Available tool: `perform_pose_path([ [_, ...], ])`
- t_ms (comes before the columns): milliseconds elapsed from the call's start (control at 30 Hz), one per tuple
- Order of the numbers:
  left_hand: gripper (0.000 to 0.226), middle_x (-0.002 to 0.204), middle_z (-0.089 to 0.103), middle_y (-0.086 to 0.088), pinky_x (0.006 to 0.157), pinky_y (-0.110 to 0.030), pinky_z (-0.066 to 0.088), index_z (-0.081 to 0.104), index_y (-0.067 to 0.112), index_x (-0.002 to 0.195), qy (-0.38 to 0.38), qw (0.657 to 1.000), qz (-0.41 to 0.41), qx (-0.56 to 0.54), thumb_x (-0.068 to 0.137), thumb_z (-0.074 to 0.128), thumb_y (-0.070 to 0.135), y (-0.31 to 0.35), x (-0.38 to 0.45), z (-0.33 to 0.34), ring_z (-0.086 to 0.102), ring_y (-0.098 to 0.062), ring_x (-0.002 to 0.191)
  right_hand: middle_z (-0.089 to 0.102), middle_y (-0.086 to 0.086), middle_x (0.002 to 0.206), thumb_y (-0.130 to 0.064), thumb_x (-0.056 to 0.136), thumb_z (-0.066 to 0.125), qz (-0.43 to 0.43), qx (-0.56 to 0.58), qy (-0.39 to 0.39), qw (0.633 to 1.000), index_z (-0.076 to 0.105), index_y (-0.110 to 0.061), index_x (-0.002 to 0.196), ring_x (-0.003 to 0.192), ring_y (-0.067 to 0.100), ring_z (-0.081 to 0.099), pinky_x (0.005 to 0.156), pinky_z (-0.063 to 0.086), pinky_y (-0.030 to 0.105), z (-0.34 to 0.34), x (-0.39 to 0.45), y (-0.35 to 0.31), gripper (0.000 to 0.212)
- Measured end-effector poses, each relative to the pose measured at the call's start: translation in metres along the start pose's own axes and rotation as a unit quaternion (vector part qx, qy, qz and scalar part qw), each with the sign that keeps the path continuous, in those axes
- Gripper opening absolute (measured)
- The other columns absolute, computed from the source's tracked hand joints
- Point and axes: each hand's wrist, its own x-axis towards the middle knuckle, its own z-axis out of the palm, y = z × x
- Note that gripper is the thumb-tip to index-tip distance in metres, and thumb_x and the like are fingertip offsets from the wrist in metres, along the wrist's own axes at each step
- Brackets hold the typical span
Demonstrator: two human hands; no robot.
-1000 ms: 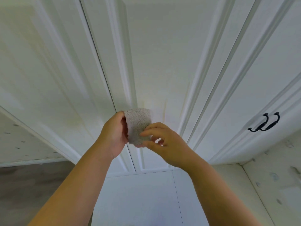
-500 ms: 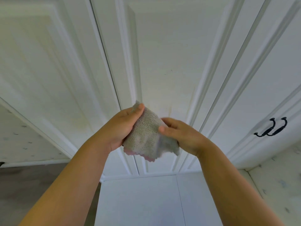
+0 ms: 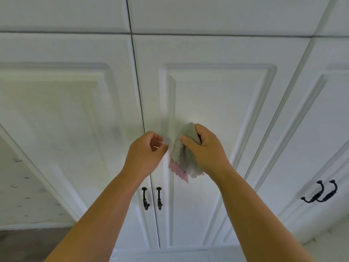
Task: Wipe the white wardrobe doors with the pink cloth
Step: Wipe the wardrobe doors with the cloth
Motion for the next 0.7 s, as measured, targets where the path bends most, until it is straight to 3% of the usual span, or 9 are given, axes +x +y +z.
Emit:
perform_pose_path([
  [67, 0.008, 0.087, 0.066, 0.016, 0.063, -0.007, 0.045, 0.065, 0.024, 0.097, 0.056, 0.997, 0.048, -0.006, 0.091, 0.069, 0.021, 0.004, 0.006, -0.006, 0.062, 0.003, 0.078, 0.044, 0.0, 0.07, -0.018, 0.095, 0.063, -0.049, -0.031, 0.068, 0.996, 0.045, -0.013, 0.076, 0.06, 0.006, 0.039, 0.056, 0.038, 0.016, 0.009, 0.017, -0.013, 0.027],
  [133, 0.007, 0.085, 0.067, 0.016, 0.067, -0.011, 0.049, 0.066, 0.024, 0.093, 0.099, 0.991, 0.09, -0.015, 0.09, 0.068, 0.017, 0.008, 0.01, -0.011, 0.062, 0.001, 0.079, 0.039, -0.007, 0.07, -0.012, 0.095, 0.062, -0.103, -0.068, 0.127, 0.984, 0.036, -0.023, 0.072, 0.059, 0.006, 0.038, 0.055, 0.037, 0.014, 0.02, 0.033, -0.025, 0.036],
  [200, 0.008, 0.086, 0.067, 0.015, 0.069, -0.018, 0.052, 0.067, 0.023, 0.092, 0.132, 0.984, 0.123, -0.01, 0.09, 0.067, 0.015, 0.011, 0.015, -0.017, 0.062, -0.002, 0.079, 0.043, -0.01, 0.077, -0.005, 0.093, 0.062, -0.191, -0.119, 0.171, 0.959, 0.041, -0.022, 0.078, 0.065, 0.005, 0.039, 0.058, 0.038, 0.016, 0.031, 0.048, -0.037, 0.031],
  [267, 0.008, 0.087, 0.066, 0.014, 0.071, -0.019, 0.051, 0.067, 0.022, 0.094, 0.162, 0.974, 0.159, 0.015, 0.089, 0.067, 0.015, 0.012, 0.021, -0.02, 0.061, -0.005, 0.079, 0.058, 0.0, 0.093, 0.002, 0.088, 0.062, -0.287, -0.193, 0.238, 0.908, 0.059, -0.011, 0.088, 0.083, 0.012, 0.049, 0.073, 0.046, 0.025, 0.04, 0.064, -0.042, 0.014],
  [300, 0.007, 0.088, 0.066, 0.012, 0.073, -0.02, 0.051, 0.067, 0.021, 0.095, 0.178, 0.967, 0.181, 0.031, 0.089, 0.067, 0.016, 0.012, 0.025, -0.022, 0.06, -0.006, 0.078, 0.064, 0.008, 0.104, 0.004, 0.086, 0.06, -0.326, -0.23, 0.285, 0.872, 0.067, -0.007, 0.095, 0.097, 0.02, 0.054, 0.087, 0.047, 0.034, 0.045, 0.073, -0.043, 0.016],
  [367, 0.007, 0.09, 0.066, 0.009, 0.077, -0.02, 0.051, 0.067, 0.018, 0.097, 0.202, 0.953, 0.221, 0.049, 0.091, 0.067, 0.018, 0.008, 0.035, -0.023, 0.059, -0.007, 0.079, 0.064, 0.015, 0.128, 0.005, 0.086, 0.056, -0.368, -0.279, 0.349, 0.816, 0.072, -0.006, 0.107, 0.126, 0.034, 0.052, 0.11, 0.035, 0.048, 0.052, 0.089, -0.043, 0.028],
  [467, 0.013, 0.09, 0.064, 0.006, 0.081, -0.016, 0.048, 0.066, 0.015, 0.096, 0.235, 0.928, 0.285, 0.049, 0.095, 0.057, 0.024, 0.009, 0.043, -0.021, 0.055, -0.007, 0.082, 0.038, 0.015, 0.156, 0.003, 0.089, 0.06, -0.382, -0.332, 0.311, 0.804, 0.054, 0.002, 0.137, 0.149, 0.036, 0.029, 0.123, 0.017, 0.054, 0.056, 0.098, -0.025, 0.048],
  [533, 0.019, 0.092, 0.064, 0.001, 0.083, -0.02, 0.047, 0.065, 0.01, 0.097, 0.264, 0.904, 0.332, 0.053, 0.095, 0.051, 0.023, 0.01, 0.052, -0.017, 0.055, -0.012, 0.085, 0.024, 0.011, 0.161, -0.011, 0.093, 0.066, -0.378, -0.357, 0.288, 0.804, 0.037, 0.0, 0.149, 0.153, 0.031, 0.018, 0.124, 0.011, 0.052, 0.061, 0.099, -0.008, 0.064],
  [700, 0.026, 0.109, 0.067, -0.012, 0.097, -0.034, 0.042, 0.067, 0.002, 0.108, 0.333, 0.851, 0.393, 0.099, 0.095, 0.046, 0.009, 0.006, 0.073, 0.001, 0.06, -0.025, 0.102, 0.033, 0.009, 0.16, -0.018, 0.095, 0.061, -0.39, -0.378, 0.293, 0.787, 0.046, -0.005, 0.147, 0.152, 0.026, 0.023, 0.125, 0.011, 0.048, 0.082, 0.092, 0.048, 0.056],
])
